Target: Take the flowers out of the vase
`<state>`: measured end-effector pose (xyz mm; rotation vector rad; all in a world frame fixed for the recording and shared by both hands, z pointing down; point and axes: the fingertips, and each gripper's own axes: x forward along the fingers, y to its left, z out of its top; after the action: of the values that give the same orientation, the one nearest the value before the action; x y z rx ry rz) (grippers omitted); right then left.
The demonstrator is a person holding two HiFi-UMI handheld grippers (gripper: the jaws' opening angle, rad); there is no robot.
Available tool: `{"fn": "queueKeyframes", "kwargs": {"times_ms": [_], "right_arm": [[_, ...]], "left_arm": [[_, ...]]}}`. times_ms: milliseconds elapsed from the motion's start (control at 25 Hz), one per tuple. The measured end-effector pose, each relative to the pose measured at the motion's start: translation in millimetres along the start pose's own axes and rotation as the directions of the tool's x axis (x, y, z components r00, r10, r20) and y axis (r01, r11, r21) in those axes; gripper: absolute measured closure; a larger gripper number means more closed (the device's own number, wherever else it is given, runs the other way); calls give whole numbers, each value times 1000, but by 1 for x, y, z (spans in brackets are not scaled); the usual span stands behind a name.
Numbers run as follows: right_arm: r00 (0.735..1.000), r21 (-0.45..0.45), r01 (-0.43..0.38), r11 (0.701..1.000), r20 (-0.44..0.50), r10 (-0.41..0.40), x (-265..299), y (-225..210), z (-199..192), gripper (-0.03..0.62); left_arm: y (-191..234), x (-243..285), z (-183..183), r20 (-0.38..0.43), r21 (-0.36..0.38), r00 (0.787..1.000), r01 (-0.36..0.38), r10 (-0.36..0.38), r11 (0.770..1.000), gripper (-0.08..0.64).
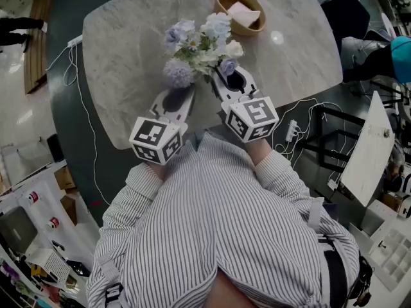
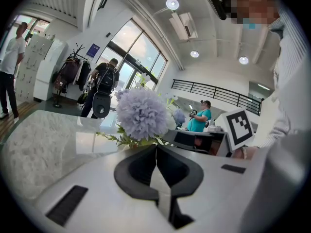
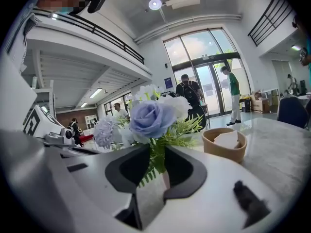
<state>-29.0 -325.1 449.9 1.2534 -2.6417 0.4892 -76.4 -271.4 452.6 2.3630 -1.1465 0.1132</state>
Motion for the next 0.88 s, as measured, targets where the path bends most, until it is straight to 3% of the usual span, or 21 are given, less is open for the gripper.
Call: {"fn": "queueKeyframes", "kwargs": {"times_ms": [320, 880], "right_arm": [[998, 5, 31, 1000, -51, -30, 2, -5, -11, 545], [997, 7, 37, 999, -62, -36, 2, -6, -14, 561]], "left_arm": [[-1, -1, -3, -3, -4, 1000, 4, -4, 1000, 546], [7, 2, -7, -22, 10, 999, -24, 24, 1000, 545]]}}
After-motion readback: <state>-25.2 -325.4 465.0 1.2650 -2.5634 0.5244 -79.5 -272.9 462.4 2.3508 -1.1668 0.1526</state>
